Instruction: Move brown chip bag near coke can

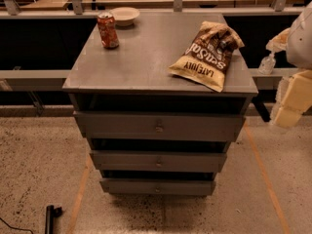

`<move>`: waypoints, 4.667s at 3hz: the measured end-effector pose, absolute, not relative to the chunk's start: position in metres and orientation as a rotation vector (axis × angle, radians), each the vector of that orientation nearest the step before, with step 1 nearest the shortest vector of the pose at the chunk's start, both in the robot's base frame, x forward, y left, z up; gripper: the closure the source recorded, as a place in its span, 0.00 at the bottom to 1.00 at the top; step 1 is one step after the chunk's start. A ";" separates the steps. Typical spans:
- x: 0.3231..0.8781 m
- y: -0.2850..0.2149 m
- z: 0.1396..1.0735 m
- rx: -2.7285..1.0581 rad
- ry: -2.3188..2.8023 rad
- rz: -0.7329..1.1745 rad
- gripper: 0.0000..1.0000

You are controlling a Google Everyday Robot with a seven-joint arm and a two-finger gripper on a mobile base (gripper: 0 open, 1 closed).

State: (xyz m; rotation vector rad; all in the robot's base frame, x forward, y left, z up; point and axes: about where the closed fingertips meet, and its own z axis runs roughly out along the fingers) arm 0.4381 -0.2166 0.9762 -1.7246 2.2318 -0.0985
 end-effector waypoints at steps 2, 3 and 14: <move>0.441 -0.217 0.980 -1.689 2.229 -0.114 0.00; 0.459 -0.236 0.970 -1.552 2.237 -0.057 0.00; 0.710 -0.102 0.844 -0.906 2.001 0.376 0.72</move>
Offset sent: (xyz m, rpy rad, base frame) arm 0.0080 -0.0020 0.0027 0.0199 -0.0378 -0.0485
